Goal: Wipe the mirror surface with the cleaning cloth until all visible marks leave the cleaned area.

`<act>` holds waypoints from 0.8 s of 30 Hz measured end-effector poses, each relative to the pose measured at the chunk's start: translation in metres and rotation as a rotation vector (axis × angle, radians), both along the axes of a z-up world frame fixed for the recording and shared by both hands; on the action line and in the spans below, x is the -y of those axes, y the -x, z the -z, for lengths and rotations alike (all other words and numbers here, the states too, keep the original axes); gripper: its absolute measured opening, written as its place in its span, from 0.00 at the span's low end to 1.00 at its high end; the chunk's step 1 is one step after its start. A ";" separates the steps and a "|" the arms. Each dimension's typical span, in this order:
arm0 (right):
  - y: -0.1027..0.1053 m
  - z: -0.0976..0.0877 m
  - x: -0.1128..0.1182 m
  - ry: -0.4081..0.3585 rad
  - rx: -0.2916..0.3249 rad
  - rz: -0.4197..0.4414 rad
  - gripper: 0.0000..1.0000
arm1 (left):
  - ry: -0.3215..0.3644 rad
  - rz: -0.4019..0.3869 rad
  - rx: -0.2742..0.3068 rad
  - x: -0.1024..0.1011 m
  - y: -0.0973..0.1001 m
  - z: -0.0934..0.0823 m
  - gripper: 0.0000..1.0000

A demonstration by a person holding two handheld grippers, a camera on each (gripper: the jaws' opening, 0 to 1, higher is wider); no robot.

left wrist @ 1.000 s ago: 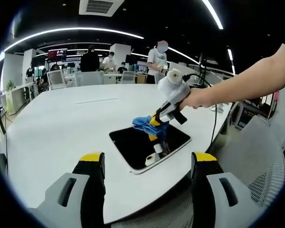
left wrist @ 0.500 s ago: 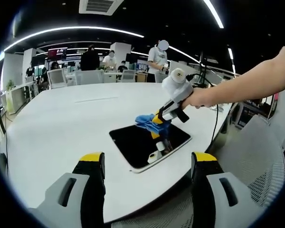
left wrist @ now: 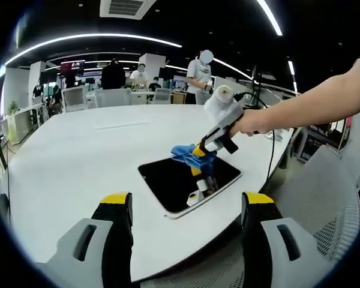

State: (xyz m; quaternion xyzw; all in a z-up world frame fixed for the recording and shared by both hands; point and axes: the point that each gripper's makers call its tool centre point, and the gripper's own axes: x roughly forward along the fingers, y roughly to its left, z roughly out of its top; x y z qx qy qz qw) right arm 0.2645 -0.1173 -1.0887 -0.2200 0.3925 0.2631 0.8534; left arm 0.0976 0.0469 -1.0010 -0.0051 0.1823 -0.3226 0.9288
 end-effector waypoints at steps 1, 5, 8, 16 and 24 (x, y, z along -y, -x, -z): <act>0.000 0.001 0.000 -0.001 -0.002 0.000 0.00 | 0.001 -0.001 0.001 0.000 0.000 0.000 0.72; 0.001 0.002 0.002 -0.015 -0.017 0.014 0.00 | 0.003 -0.001 0.003 0.000 0.000 -0.001 0.71; 0.005 0.002 0.001 -0.018 -0.026 0.012 0.00 | 0.004 -0.002 0.006 0.000 0.000 -0.001 0.71; 0.028 0.000 -0.005 -0.020 -0.055 0.000 0.00 | 0.007 0.000 0.008 0.000 0.000 -0.002 0.71; 0.042 0.000 -0.007 -0.032 -0.064 -0.007 0.00 | 0.008 -0.001 0.007 0.000 0.000 -0.002 0.71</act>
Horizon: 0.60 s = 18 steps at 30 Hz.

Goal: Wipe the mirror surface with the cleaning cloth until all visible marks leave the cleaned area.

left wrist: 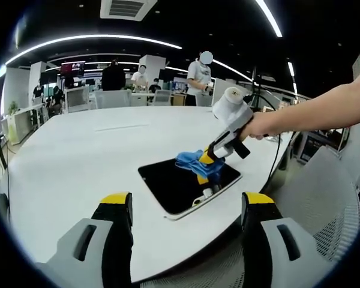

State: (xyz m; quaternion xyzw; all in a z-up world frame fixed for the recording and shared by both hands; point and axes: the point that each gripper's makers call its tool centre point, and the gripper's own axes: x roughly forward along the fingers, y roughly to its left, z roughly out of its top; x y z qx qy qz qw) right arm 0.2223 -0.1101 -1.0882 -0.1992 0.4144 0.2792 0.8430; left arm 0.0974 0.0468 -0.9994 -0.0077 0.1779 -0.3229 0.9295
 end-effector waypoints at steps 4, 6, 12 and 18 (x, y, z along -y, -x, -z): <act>0.004 -0.001 -0.001 0.001 0.008 -0.001 0.00 | 0.000 0.000 0.000 0.000 0.000 0.000 0.71; 0.006 -0.001 -0.001 -0.003 0.006 0.001 0.00 | 0.000 0.001 0.000 0.000 0.000 0.000 0.71; 0.018 -0.001 -0.003 -0.009 0.005 -0.014 0.00 | 0.000 0.003 -0.002 0.000 0.000 0.000 0.71; 0.026 -0.001 -0.004 -0.002 -0.009 -0.042 0.00 | 0.000 0.007 -0.003 0.001 0.001 0.000 0.71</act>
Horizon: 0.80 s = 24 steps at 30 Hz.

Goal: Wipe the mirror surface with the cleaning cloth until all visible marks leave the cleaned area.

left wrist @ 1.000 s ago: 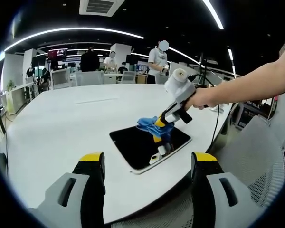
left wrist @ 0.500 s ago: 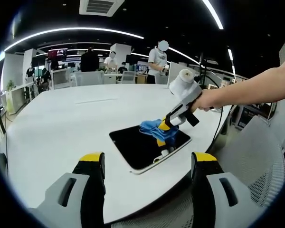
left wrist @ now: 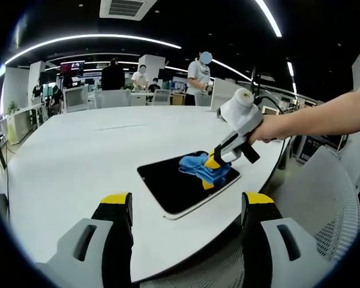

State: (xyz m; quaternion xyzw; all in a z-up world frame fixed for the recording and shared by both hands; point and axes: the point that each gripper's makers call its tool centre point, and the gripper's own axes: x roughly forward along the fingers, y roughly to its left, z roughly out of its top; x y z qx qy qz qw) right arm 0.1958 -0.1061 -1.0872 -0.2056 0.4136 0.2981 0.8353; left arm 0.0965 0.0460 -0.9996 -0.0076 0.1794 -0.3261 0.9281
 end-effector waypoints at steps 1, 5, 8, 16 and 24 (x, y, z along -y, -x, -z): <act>0.001 0.000 0.000 0.001 -0.001 -0.004 0.00 | 0.000 0.002 -0.001 0.000 0.000 0.000 0.71; 0.006 0.001 0.000 0.000 -0.008 -0.020 0.00 | 0.000 0.001 -0.001 0.000 0.000 0.000 0.71; 0.010 0.001 -0.001 -0.005 -0.007 -0.026 0.00 | -0.001 0.000 -0.002 0.000 0.000 0.000 0.71; 0.020 0.001 -0.001 -0.028 -0.004 -0.040 0.00 | -0.001 0.003 -0.006 0.000 0.000 0.001 0.71; 0.031 0.001 -0.001 -0.035 -0.002 -0.040 0.00 | 0.001 0.009 -0.007 0.001 0.001 0.001 0.71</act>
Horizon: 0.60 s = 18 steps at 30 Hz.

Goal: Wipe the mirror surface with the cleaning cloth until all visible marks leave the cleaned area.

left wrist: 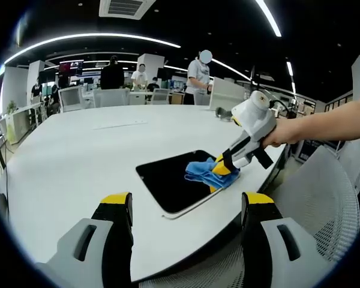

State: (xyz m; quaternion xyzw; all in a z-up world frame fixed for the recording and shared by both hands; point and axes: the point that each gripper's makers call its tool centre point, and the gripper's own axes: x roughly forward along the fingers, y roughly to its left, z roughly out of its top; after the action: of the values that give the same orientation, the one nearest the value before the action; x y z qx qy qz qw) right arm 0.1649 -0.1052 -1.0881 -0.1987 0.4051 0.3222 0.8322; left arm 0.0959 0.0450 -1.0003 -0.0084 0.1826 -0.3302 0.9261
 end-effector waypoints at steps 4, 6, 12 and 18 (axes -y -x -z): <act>0.006 0.000 0.000 0.004 -0.009 -0.007 0.00 | -0.004 0.001 -0.005 0.000 0.000 0.001 0.71; 0.009 0.000 -0.001 0.007 -0.010 -0.011 0.00 | -0.005 0.001 -0.007 0.000 0.000 0.001 0.71; 0.018 0.000 0.000 -0.011 -0.016 -0.002 0.00 | -0.008 0.002 -0.010 0.000 0.001 0.002 0.71; 0.024 0.000 -0.001 -0.022 -0.012 -0.005 0.00 | -0.011 0.007 -0.015 0.001 0.002 0.003 0.71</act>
State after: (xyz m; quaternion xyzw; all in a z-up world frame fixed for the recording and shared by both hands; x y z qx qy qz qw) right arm 0.1405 -0.1044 -1.0884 -0.1887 0.4062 0.3298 0.8311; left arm 0.0943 0.0442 -1.0030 -0.0050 0.1912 -0.3324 0.9235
